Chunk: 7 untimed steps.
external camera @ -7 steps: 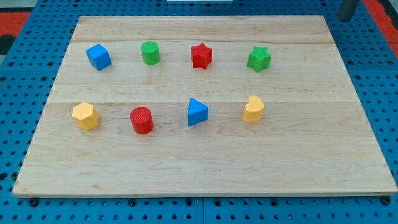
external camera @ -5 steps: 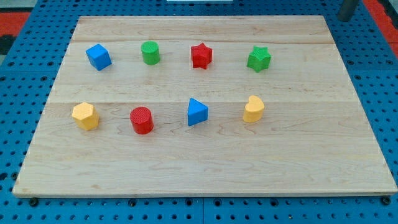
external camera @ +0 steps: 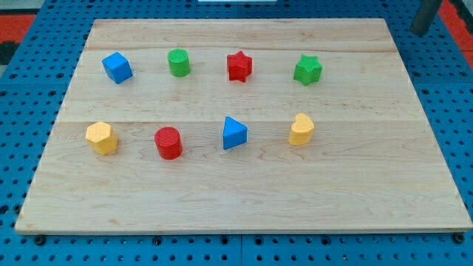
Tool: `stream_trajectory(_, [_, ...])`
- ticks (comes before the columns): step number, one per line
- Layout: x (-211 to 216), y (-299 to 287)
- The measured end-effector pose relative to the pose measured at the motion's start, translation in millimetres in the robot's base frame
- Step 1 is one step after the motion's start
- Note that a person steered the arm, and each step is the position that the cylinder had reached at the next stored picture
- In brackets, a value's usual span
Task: Push the yellow heart slightly down
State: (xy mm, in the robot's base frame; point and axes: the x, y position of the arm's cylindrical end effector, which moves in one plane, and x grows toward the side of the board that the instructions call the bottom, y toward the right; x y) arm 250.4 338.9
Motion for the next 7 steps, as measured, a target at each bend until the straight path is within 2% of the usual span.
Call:
stream_trajectory(2, [92, -65])
stream_trajectory(3, [124, -103])
stream_trajectory(6, [153, -282])
stream_trajectory(7, [171, -284])
